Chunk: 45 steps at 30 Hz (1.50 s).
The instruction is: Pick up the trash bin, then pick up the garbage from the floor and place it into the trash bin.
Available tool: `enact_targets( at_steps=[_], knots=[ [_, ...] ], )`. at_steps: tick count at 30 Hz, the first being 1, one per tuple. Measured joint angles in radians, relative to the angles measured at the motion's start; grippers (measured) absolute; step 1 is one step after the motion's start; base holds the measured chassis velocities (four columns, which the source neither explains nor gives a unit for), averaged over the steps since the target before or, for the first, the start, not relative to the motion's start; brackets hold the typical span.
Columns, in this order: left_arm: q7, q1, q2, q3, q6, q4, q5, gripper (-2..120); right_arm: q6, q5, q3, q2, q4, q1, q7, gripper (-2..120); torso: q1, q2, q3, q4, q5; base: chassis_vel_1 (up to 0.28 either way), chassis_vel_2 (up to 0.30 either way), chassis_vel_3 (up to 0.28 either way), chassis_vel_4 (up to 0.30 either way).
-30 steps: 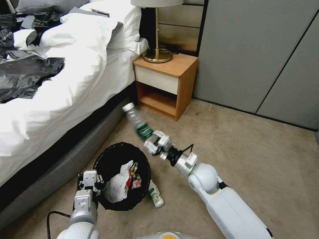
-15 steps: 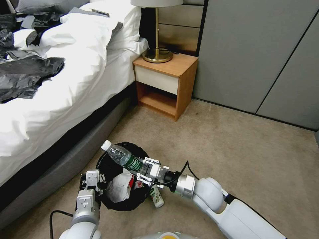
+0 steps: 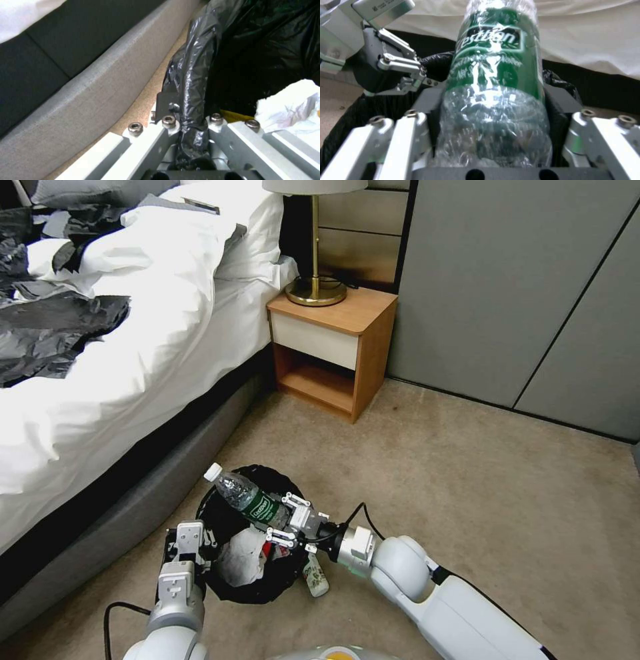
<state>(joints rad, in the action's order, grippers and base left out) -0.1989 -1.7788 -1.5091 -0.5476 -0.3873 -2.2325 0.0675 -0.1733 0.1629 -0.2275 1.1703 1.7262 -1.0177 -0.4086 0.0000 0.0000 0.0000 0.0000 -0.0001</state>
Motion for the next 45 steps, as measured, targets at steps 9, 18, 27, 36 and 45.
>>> enact_targets(
  at_steps=[9,18,27,36,45],
  knots=[
    [0.001,0.004,-0.003,0.002,0.0,0.005,0.004,0,0.005,0.002,-0.003,0.016,0.003,0.001,0.009,96,0.0,0.0,0.0,0.0,0.0,0.0,0.0,0.0,0.0],
    [0.002,0.009,-0.003,0.002,0.0,0.006,0.005,0,0.005,0.002,0.01,0.005,0.014,-0.011,0.011,100,0.0,0.0,0.0,0.0,0.0001,0.0,0.0,0.0,0.0],
    [0.002,0.016,-0.002,0.001,-0.002,0.014,0.003,0,0.001,0.012,0.047,-0.016,0.057,-0.024,0.022,100,0.0,0.0,0.0,0.0,0.0001,0.0,0.0,0.0,0.0],
    [0.002,0.026,0.009,-0.012,-0.003,0.032,-0.007,0,0.011,0.046,0.127,0.01,0.232,-0.045,0.199,100,0.0,0.0,0.0,0.0,0.0001,0.0,0.0,0.0,0.0],
    [0.002,0.037,0.02,-0.038,-0.009,0.037,-0.031,0,0.108,-0.017,0.263,0.074,0.444,-0.163,0.428,100,0.0,0.0,0.0,0.0002,0.0,0.0,0.0,0.0,0.0]
  ],
)
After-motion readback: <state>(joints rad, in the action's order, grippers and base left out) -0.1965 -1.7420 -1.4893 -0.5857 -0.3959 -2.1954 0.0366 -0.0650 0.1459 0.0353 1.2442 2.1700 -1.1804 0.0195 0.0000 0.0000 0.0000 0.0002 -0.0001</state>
